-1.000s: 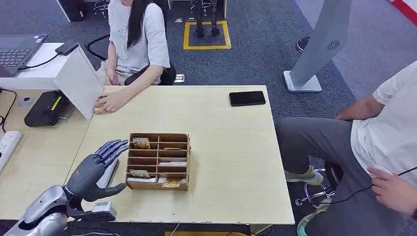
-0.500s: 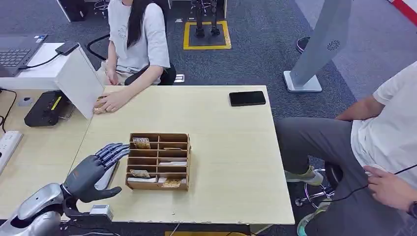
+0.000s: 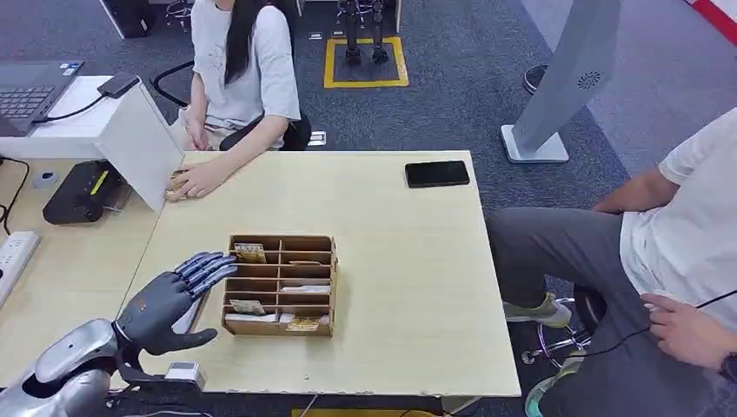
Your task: Pass the card to the sensor for recognition and then transmit it.
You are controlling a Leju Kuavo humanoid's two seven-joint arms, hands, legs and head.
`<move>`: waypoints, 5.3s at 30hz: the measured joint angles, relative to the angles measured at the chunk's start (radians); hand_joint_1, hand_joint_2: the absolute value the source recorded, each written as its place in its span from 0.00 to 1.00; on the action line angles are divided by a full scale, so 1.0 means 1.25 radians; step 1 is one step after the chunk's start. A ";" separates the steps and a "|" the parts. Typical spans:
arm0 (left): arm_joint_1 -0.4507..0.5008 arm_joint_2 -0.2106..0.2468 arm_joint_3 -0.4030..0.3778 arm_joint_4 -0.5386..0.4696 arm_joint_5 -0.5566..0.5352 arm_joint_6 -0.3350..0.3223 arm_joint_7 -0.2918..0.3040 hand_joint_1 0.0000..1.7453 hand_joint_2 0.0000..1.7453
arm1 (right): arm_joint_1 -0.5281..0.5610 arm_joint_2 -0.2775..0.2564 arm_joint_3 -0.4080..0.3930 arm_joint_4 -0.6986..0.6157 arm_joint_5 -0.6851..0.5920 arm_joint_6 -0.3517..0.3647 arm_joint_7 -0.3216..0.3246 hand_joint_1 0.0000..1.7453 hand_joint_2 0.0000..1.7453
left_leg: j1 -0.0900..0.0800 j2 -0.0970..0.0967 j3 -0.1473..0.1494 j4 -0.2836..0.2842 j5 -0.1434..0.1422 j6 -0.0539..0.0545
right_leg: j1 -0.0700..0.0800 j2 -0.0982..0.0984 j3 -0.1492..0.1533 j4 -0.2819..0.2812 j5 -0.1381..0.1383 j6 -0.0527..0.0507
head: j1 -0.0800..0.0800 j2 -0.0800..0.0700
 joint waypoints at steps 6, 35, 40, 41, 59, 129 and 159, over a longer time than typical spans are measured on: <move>-0.018 0.013 -0.020 0.000 -0.005 -0.005 0.005 0.00 1.00 | -0.001 0.000 0.000 0.000 0.000 0.006 0.000 0.00 0.00 | 0.000 0.000 0.000 0.000 0.000 0.000 | 0.000 0.000 0.000 0.000 0.000 0.000 | 0.000 0.000; -0.061 0.026 -0.099 0.010 -0.030 -0.021 0.019 0.00 1.00 | -0.005 0.000 0.014 0.000 0.000 0.013 0.006 0.00 0.00 | 0.000 0.000 0.000 0.000 0.000 0.000 | 0.000 0.000 0.000 0.000 0.000 0.000 | 0.000 0.000; -0.066 0.026 -0.111 0.016 -0.030 -0.021 0.019 0.00 1.00 | -0.004 0.000 0.015 0.000 0.000 0.013 0.006 0.00 0.00 | 0.000 0.000 0.000 0.000 0.000 0.000 | 0.000 0.000 0.000 0.000 0.000 0.000 | 0.000 0.000; -0.066 0.026 -0.112 0.017 -0.030 -0.021 0.019 0.00 1.00 | -0.004 0.000 0.015 0.000 0.000 0.013 0.006 0.00 0.00 | 0.000 0.000 0.000 0.000 0.000 0.000 | 0.000 0.000 0.000 0.000 0.000 0.000 | 0.000 0.000; -0.072 0.025 -0.136 0.035 -0.026 -0.021 0.025 0.00 1.00 | -0.005 0.000 0.015 0.000 0.000 0.020 0.008 0.00 0.00 | 0.000 0.000 0.000 0.000 0.000 0.000 | 0.000 0.000 0.000 0.000 0.000 0.000 | 0.000 0.000; -0.086 0.000 -0.146 0.085 -0.016 -0.017 0.069 0.00 1.00 | -0.004 0.000 0.015 0.000 0.000 0.023 0.014 0.00 0.00 | 0.000 0.000 0.000 0.000 0.000 0.000 | 0.000 0.000 0.000 0.000 0.000 0.000 | 0.000 0.000; -0.090 -0.001 -0.151 0.085 -0.003 -0.044 0.067 1.00 1.00 | -0.004 0.000 0.015 0.000 0.000 0.024 0.014 0.00 0.00 | 0.000 0.000 0.000 0.000 0.000 0.000 | 0.000 0.000 0.000 0.000 0.000 0.000 | 0.000 0.000</move>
